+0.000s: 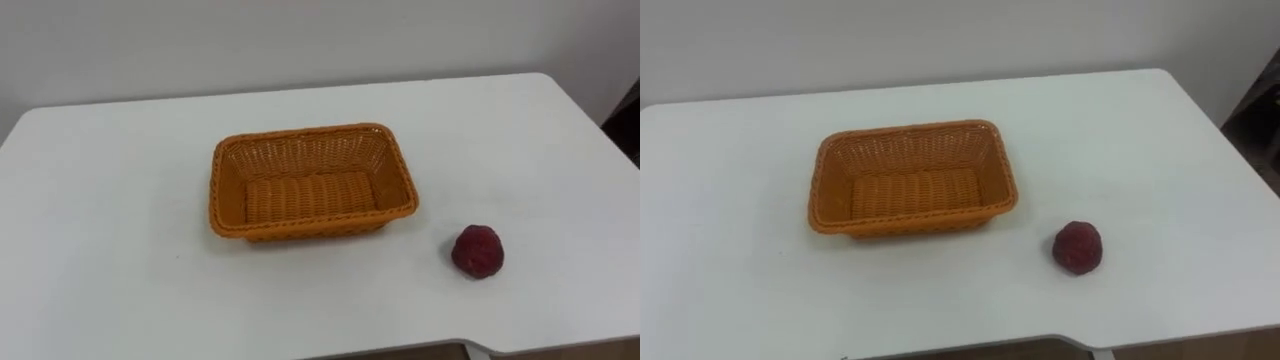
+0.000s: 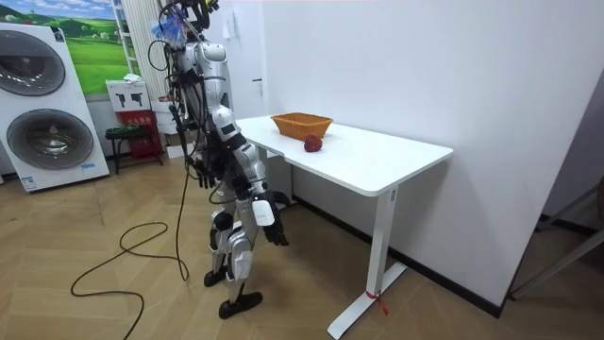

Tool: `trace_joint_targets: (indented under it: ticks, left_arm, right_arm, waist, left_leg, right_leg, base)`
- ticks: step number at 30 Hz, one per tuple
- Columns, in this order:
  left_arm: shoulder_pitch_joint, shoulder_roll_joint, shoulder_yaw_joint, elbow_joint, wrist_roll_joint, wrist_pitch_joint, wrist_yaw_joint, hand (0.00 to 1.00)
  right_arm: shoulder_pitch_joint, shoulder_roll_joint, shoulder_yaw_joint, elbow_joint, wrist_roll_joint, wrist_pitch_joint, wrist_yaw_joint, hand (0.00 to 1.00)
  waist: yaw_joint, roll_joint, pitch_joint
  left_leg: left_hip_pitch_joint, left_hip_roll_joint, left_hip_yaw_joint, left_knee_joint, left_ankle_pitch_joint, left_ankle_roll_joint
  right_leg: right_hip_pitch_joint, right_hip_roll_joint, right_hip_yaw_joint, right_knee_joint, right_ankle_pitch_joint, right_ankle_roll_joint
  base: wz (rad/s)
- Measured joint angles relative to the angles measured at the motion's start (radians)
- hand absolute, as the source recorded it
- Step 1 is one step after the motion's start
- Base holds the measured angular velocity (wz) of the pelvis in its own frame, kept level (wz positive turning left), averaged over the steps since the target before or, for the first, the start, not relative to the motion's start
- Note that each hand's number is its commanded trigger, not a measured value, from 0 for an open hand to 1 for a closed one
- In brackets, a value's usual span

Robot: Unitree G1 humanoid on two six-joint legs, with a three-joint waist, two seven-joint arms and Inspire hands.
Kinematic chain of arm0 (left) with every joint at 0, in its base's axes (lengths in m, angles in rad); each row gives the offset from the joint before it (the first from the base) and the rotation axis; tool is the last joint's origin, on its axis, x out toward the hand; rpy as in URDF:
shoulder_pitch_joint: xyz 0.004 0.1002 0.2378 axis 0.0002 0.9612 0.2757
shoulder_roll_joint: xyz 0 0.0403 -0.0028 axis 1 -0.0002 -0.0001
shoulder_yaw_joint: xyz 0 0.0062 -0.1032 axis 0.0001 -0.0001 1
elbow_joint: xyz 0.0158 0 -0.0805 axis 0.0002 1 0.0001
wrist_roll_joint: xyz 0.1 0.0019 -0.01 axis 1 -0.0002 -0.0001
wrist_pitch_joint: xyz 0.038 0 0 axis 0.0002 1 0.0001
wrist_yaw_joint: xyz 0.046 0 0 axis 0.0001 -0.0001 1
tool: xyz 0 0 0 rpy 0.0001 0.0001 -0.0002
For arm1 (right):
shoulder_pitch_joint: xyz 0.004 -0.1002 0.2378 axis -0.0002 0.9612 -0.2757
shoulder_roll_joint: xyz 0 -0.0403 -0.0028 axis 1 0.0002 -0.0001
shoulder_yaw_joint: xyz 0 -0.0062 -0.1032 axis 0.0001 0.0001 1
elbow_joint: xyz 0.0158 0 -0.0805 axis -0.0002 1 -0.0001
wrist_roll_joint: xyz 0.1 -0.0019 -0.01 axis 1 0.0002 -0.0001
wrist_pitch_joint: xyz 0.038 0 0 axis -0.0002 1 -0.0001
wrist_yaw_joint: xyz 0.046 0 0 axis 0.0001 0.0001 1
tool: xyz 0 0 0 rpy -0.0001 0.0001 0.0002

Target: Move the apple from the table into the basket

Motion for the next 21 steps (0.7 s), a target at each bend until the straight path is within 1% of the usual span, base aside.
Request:
trace_joint_targets:
  ticks: [1, 2, 3, 4, 5, 6, 7, 8, 9, 10, 11, 12, 14, 15, 17, 18, 19, 20, 21]
  left_arm:
    - [0.001, 0.001, 0.014, -0.006, 0.001, -0.008, 0.007, 0.00]
    - [0.001, 0.002, 0.016, -0.010, 0.002, -0.010, 0.010, 0.00]
    - [0.003, 0.003, 0.027, -0.015, 0.002, -0.020, 0.012, 0.00]
    - [0.007, 0.003, 0.043, -0.016, 0.002, -0.031, 0.016, 0.00]
    - [0.014, 0.004, 0.051, -0.016, 0.002, -0.034, 0.029, 0.00]
    - [0.016, 0.004, 0.052, -0.016, 0.002, -0.034, 0.036, 0.00]
    - [0.017, 0.005, 0.055, -0.016, 0.005, -0.034, 0.040, 0.00]
    - [0.017, 0.005, 0.055, -0.020, 0.006, -0.034, 0.046, 0.00]
    - [0.016, 0.005, 0.055, -0.021, 0.006, -0.036, 0.049, 0.00]
    - [0.017, 0.005, 0.053, -0.021, 0.011, -0.040, 0.052, 0.00]
    - [0.016, 0.005, 0.052, -0.022, 0.012, -0.048, 0.055, 0.00]
    - [0.016, 0.005, 0.051, -0.022, 0.012, -0.052, 0.057, 0.00]
    - [0.013, 0.007, 0.049, -0.031, 0.019, -0.055, 0.058, 0.00]
    - [0.012, 0.007, 0.047, -0.033, 0.022, -0.055, 0.058, 0.00]
    - [0.010, 0.007, 0.027, -0.024, 0.024, -0.055, 0.058, 0.00]
    - [0.009, 0.007, 0.022, -0.021, 0.024, -0.055, 0.058, 0.00]
    - [0.010, 0.007, 0.009, -0.022, 0.028, -0.056, 0.057, 0.00]
    - [0.009, 0.006, 0.005, -0.022, 0.035, -0.056, 0.057, 0.00]
    - [0.009, 0.006, -0.004, -0.022, 0.041, -0.055, 0.056, 0.00]
  right_arm:
    - [-0.001, -0.001, -0.022, -0.036, 0.003, -0.020, -0.040, 0.00]
    - [-0.002, -0.001, -0.036, -0.051, 0.003, -0.028, -0.057, 0.00]
    - [-0.001, -0.002, -0.059, -0.089, 0.002, -0.040, -0.097, 0.00]
    - [-0.002, -0.003, -0.083, -0.143, -0.002, -0.048, -0.149, 0.00]
    - [-0.002, -0.004, -0.100, -0.196, -0.027, -0.066, -0.201, 0.00]
    - [-0.002, -0.004, -0.109, -0.223, -0.039, -0.076, -0.229, 0.00]
    - [-0.002, -0.006, -0.129, -0.278, -0.063, -0.096, -0.285, 0.00]
    - [-0.008, -0.013, -0.131, -0.322, -0.111, -0.112, -0.337, 0.00]
    - [-0.016, -0.017, -0.132, -0.337, -0.142, -0.121, -0.364, 0.00]
    - [-0.033, -0.030, -0.132, -0.356, -0.213, -0.140, -0.416, 0.00]
    - [-0.038, -0.038, -0.133, -0.396, -0.293, -0.146, -0.469, 0.00]
    - [-0.038, -0.038, -0.132, -0.427, -0.335, -0.151, -0.496, 0.00]
    - [-0.040, -0.041, -0.112, -0.528, -0.507, -0.179, -0.572, 0.00]
    - [-0.038, -0.041, -0.107, -0.552, -0.557, -0.181, -0.586, 0.00]
    - [-0.037, -0.042, -0.074, -0.656, -0.719, -0.190, -0.632, 0.00]
    - [-0.039, -0.042, -0.070, -0.671, -0.762, -0.192, -0.637, 0.00]
    - [-0.038, -0.042, -0.061, -0.704, -0.854, -0.193, -0.642, 0.00]
    - [-0.038, -0.042, -0.054, -0.723, -0.898, -0.193, -0.646, 0.00]
    - [-0.038, -0.042, -0.033, -0.761, -0.982, -0.200, -0.650, 0.00]
  waist:
    - [-0.003, -0.002, -0.0012]
    - [-0.004, -0.002, -0.0011]
    - [-0.005, -0.008, -0.0043]
    - [-0.004, -0.009, -0.0038]
    - [-0.005, -0.010, -0.0038]
    - [-0.005, -0.011, -0.0037]
    - [-0.005, -0.011, -0.0040]
    - [-0.003, -0.012, -0.0042]
    - [-0.002, -0.013, -0.0036]
    - [-0.002, -0.013, -0.0036]
    - [0.001, -0.013, -0.0039]
    - [0.003, -0.012, -0.0037]
    - [0.011, -0.010, -0.0049]
    - [0.011, -0.011, -0.0043]
    - [0.022, -0.008, -0.0041]
    - [0.026, -0.007, -0.0046]
    - [0.040, -0.009, -0.0043]
    - [0.045, -0.008, -0.0039]
    - [0.051, 0.001, -0.0066]
  left_leg:
    - [-0.005, -0.001, -0.001, 0.000, 0.000, 0.000]
    - [-0.007, -0.001, -0.001, -0.001, 0.000, 0.000]
    - [-0.012, -0.002, 0.000, -0.002, 0.000, 0.000]
    - [-0.016, -0.003, 0.002, -0.002, 0.000, 0.000]
    - [-0.018, -0.004, 0.003, -0.002, 0.000, 0.000]
    - [-0.019, -0.004, 0.003, -0.002, 0.000, 0.000]
    - [-0.024, -0.004, 0.003, -0.002, 0.000, 0.000]
    - [-0.034, -0.004, 0.003, -0.001, 0.000, 0.000]
    - [-0.037, -0.003, 0.003, -0.002, 0.000, 0.000]
    - [-0.039, -0.003, 0.003, -0.001, 0.000, 0.000]
    - [-0.040, -0.003, 0.003, -0.001, 0.000, 0.000]
    - [-0.042, -0.003, 0.003, 0.000, 0.000, 0.000]
    - [-0.067, -0.001, 0.003, 0.004, 0.000, 0.000]
    - [-0.070, -0.001, 0.002, 0.006, 0.001, 0.000]
    - [-0.070, -0.001, 0.005, 0.005, 0.001, 0.001]
    - [-0.069, -0.001, 0.008, 0.005, 0.001, 0.001]
    - [-0.068, -0.001, 0.016, 0.005, 0.001, 0.001]
    - [-0.069, 0.000, 0.019, 0.006, 0.001, 0.001]
    - [-0.070, 0.000, 0.021, 0.006, 0.001, 0.001]
  right_leg:
    - [-0.002, 0.001, 0.002, -0.004, 0.000, 0.000]
    - [-0.005, 0.001, 0.007, -0.005, 0.000, 0.000]
    - [-0.009, 0.001, 0.011, -0.005, 0.000, 0.000]
    - [-0.012, 0.001, 0.013, -0.004, 0.000, 0.000]
    - [-0.012, 0.001, 0.016, -0.004, 0.000, 0.000]
    - [-0.012, 0.001, 0.016, -0.004, 0.000, 0.000]
    - [-0.016, 0.001, 0.015, -0.004, 0.000, 0.000]
    - [-0.025, 0.001, 0.016, -0.004, 0.000, 0.000]
    - [-0.029, 0.001, 0.016, -0.003, 0.000, 0.000]
    - [-0.031, 0.002, 0.016, -0.003, 0.000, 0.000]
    - [-0.033, 0.002, 0.015, -0.003, 0.000, 0.000]
    - [-0.039, 0.002, 0.015, -0.002, 0.000, 0.000]
    - [-0.066, 0.002, 0.016, 0.014, 0.001, 0.000]
    - [-0.070, 0.002, 0.015, 0.015, 0.001, 0.000]
    - [-0.076, 0.002, 0.019, 0.025, 0.001, 0.000]
    - [-0.075, 0.002, 0.020, 0.025, 0.001, 0.000]
    - [-0.078, 0.002, 0.026, 0.026, 0.001, 0.000]
    - [-0.079, 0.002, 0.028, 0.026, 0.001, -0.001]
    - [-0.081, 0.002, 0.029, 0.026, 0.002, -0.001]
  base:
    - [0.00]
    - [0.00]
    - [0.00]
    - [-0.04]
    - [-0.04]
    - [0.00]
    - [0.00]
    - [0.00]
    - [0.00]
    - [0.00]
    - [0.00]
    - [0.00]
    - [0.00]
    - [0.00]
    - [-0.06]
    - [-0.12]
    - [-0.11]
    - [-0.11]
    - [-0.04]
